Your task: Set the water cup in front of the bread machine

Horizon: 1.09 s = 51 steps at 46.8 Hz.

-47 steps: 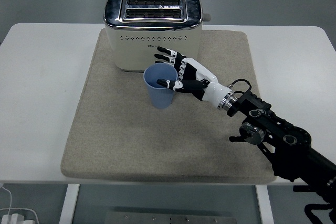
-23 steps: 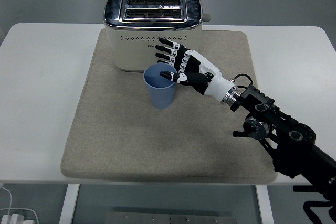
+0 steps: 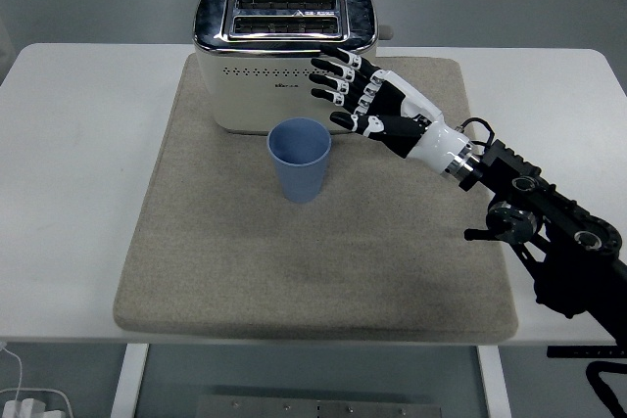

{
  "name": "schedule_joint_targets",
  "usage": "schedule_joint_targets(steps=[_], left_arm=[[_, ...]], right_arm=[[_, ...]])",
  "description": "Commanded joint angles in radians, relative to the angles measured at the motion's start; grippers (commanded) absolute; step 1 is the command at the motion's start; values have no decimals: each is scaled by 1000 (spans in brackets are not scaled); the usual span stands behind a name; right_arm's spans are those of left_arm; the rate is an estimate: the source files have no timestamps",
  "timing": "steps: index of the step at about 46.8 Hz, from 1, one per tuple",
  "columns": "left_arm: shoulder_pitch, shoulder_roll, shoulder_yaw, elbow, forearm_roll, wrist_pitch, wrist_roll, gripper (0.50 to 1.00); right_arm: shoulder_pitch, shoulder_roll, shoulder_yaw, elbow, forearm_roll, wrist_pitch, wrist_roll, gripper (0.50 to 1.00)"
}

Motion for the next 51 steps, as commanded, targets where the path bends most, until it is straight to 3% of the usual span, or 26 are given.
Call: schedule_joint_targets(steps=[1,14,22,30,34,41,51], left_arm=[[0,0,0,0,0,0,0,1000],[0,0,0,0,0,0,0,1000],[0,0,0,0,0,0,0,1000],[0,0,0,0,0,0,0,1000],[0,0,0,0,0,0,0,1000],[0,0,0,0,0,0,0,1000],[0,0,0,0,0,0,0,1000]], right_arm=[[3,-32,5,-2,22,13,5,926],[36,-156,10,-19,155,35,7,926],[73,-161,13,-95,167,35,5,926],[110,-142,10,-129,166,-97,-21,921],[132,-116,10,-137,166,-151,-76,921],[188,-52,13,-210,190,-265,-217,921],[234,-24,3,-256,394,-329,-324,921]])
